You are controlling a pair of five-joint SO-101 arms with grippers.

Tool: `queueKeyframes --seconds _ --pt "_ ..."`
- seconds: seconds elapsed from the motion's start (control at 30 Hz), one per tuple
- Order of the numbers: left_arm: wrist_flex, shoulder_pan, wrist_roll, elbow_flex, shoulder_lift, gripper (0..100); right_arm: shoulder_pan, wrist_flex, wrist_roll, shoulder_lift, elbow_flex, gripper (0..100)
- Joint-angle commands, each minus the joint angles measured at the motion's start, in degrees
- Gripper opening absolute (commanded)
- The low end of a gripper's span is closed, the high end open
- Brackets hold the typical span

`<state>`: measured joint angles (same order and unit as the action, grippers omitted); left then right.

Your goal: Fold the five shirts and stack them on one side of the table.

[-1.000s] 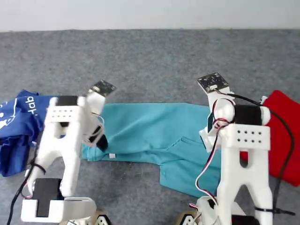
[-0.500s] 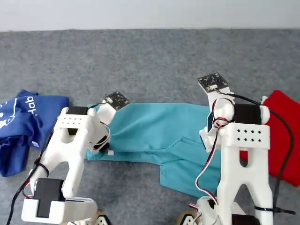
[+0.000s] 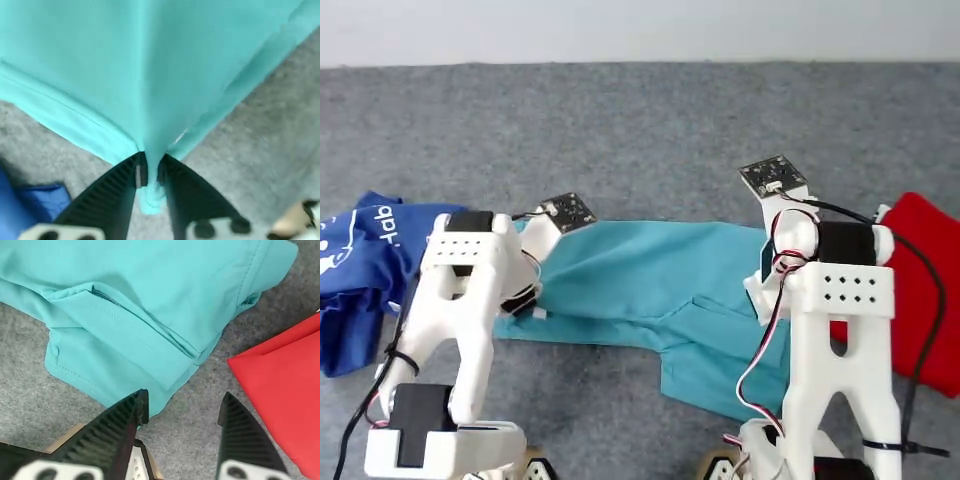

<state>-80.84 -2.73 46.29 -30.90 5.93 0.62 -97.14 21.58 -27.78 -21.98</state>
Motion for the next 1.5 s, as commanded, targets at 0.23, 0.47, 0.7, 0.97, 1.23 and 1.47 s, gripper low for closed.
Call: queueKeyframes --seconds 0.23,0.47,0.7,0.97,1.23,1.47 --pt "-9.2 4.5 -1.1 3.4 4.2 16 -0.2 -3.6 -0.4 -0.5 1.8 23.6" --pt "-8.7 10.1 -9.2 10.9 15.6 16 0.5 -5.7 -0.2 -13.1 10.4 12.2" --pt "-4.5 18.9 -19.4 9.9 14.8 16 0.5 -5.7 -0.2 -21.6 6.9 10.8" --pt "-8.2 11.3 -27.8 14.2 14.7 16 0.1 -2.2 2.0 -12.6 -6.0 19.5" --pt "-17.8 -9.1 -27.6 26.1 14.7 16 -6.6 3.9 4.8 5.2 -7.5 23.1" --pt "-18.4 -20.7 -27.5 27.3 14.7 16 -9.8 7.5 4.8 17.4 -7.4 23.1"
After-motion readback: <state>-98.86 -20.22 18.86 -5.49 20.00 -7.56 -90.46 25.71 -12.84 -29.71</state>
